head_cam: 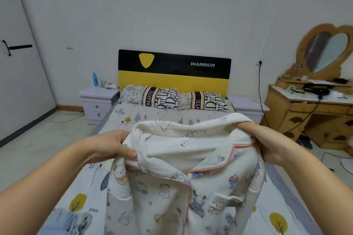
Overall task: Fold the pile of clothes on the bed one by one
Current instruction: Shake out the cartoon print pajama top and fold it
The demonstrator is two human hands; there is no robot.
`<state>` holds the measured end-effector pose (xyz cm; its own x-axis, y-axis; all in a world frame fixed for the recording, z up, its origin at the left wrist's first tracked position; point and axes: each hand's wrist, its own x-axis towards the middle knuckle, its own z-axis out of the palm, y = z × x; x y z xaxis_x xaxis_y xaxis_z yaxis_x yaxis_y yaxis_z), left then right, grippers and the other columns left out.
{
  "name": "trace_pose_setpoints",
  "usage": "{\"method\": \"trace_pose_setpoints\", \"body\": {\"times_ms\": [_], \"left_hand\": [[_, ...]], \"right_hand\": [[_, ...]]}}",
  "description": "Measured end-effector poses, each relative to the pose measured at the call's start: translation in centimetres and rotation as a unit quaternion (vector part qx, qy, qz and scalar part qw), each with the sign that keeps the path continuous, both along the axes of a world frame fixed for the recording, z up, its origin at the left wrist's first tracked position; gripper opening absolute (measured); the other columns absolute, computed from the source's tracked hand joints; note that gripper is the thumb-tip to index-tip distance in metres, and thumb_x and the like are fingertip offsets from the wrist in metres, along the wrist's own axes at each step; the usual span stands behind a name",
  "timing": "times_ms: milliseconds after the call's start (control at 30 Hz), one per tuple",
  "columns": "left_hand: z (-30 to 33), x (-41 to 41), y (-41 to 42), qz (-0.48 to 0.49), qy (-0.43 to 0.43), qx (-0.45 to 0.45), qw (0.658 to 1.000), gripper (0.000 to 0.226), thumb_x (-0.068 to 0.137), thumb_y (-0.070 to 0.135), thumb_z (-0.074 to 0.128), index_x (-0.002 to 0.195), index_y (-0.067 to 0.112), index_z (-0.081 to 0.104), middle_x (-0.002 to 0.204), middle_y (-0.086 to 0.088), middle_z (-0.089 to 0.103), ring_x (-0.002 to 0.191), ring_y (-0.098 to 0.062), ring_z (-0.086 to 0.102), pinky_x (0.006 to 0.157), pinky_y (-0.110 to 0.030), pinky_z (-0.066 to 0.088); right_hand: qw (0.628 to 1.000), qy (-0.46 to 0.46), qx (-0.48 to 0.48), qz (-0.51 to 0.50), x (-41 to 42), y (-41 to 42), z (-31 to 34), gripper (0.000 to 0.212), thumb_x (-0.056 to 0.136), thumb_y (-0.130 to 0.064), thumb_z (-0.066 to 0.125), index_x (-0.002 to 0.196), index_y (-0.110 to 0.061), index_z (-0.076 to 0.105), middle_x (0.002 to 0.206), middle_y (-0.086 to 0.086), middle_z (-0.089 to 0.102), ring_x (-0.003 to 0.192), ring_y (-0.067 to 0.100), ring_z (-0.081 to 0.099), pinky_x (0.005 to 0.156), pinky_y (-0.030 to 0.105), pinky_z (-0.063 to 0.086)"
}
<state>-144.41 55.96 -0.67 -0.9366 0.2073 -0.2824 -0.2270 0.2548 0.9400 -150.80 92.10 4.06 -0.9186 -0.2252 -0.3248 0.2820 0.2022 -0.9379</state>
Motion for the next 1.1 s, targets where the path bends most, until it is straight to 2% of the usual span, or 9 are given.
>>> {"method": "trace_pose_setpoints", "body": {"times_ms": [67,233,333,467,567,667,733,933,1100], "left_hand": [[-0.9,0.2,0.6,0.096,0.057,-0.110,0.988,0.016,0.080,0.003,0.069,0.095,-0.001,0.066,0.093,-0.019,0.071,0.090,-0.033,0.065,0.079,-0.040,0.053],[-3.5,0.4,2.3,0.362,0.152,-0.046,0.919,0.014,0.074,0.011,0.076,0.084,0.008,0.067,0.082,-0.011,0.069,0.076,-0.026,0.063,0.068,-0.038,0.051],[-3.7,0.5,3.0,0.440,0.153,-0.074,0.882,0.020,0.069,0.021,0.079,0.075,0.007,0.066,0.068,-0.006,0.067,0.063,-0.020,0.060,0.053,-0.029,0.045],[-2.7,0.5,3.7,0.408,0.153,-0.138,0.889,0.016,0.073,0.029,0.075,0.066,0.018,0.067,0.066,-0.002,0.067,0.065,-0.021,0.060,0.057,-0.031,0.045],[-1.1,1.3,3.8,0.301,0.153,-0.182,0.923,0.007,0.075,0.024,0.073,0.073,0.021,0.068,0.063,0.009,0.070,0.067,-0.015,0.064,0.055,-0.026,0.047],[1.1,2.8,2.3,0.117,0.067,-0.111,0.985,0.022,0.073,0.009,0.077,0.093,0.006,0.069,0.083,-0.006,0.074,0.075,-0.019,0.069,0.063,-0.027,0.056],[1.9,3.9,2.0,0.064,0.021,-0.123,0.990,0.017,0.073,0.007,0.077,0.087,0.000,0.070,0.085,-0.016,0.072,0.069,-0.018,0.068,0.058,-0.023,0.054],[1.8,5.8,4.5,0.172,0.127,-0.096,0.972,0.013,0.090,0.003,0.053,0.088,0.005,0.065,0.073,0.001,0.073,0.061,-0.007,0.067,0.053,-0.015,0.052],[2.7,7.6,4.8,0.236,0.188,-0.148,0.942,0.009,0.087,0.007,0.060,0.091,0.005,0.067,0.080,-0.005,0.070,0.061,-0.007,0.063,0.049,-0.017,0.049]], "right_hand": [[0.997,-0.027,-0.049,0.056,0.1,0.6,0.1,0.036,0.073,-0.021,0.067,0.103,-0.002,0.066,0.100,0.020,0.071,0.087,0.032,0.069,0.073,0.040,0.056],[0.982,0.002,-0.068,0.177,1.0,1.3,0.4,0.037,0.073,0.018,0.054,0.108,0.009,0.063,0.107,0.026,0.067,0.094,0.034,0.067,0.078,0.038,0.058],[0.985,0.100,0.032,0.140,1.4,1.3,0.5,0.038,0.077,0.023,0.050,0.105,0.003,0.066,0.102,0.020,0.070,0.094,0.032,0.068,0.081,0.038,0.057],[0.950,0.249,0.190,0.004,1.9,1.7,0.2,0.019,0.082,0.005,0.062,0.084,-0.012,0.071,0.085,0.008,0.072,0.084,0.025,0.068,0.081,0.041,0.054],[0.913,0.310,0.264,-0.029,1.9,2.7,0.0,0.015,0.088,-0.002,0.056,0.084,-0.014,0.066,0.087,0.005,0.067,0.086,0.024,0.061,0.075,0.037,0.049],[0.876,0.344,0.337,-0.024,1.9,3.8,-0.4,0.013,0.090,-0.005,0.050,0.083,-0.012,0.057,0.087,0.007,0.062,0.086,0.026,0.055,0.064,0.032,0.040],[0.860,0.352,0.369,-0.004,2.1,4.6,-0.7,0.012,0.091,-0.008,0.052,0.086,-0.012,0.061,0.088,0.006,0.063,0.083,0.023,0.055,0.064,0.032,0.041],[0.842,0.376,0.387,0.005,3.6,5.2,-0.9,0.013,0.090,-0.010,0.056,0.084,-0.011,0.068,0.080,0.007,0.066,0.078,0.023,0.057,0.068,0.037,0.046],[0.861,0.363,0.357,-0.015,6.7,5.4,-0.1,0.007,0.084,-0.016,0.064,0.080,-0.010,0.067,0.077,0.007,0.065,0.078,0.023,0.058,0.069,0.038,0.047]]}}
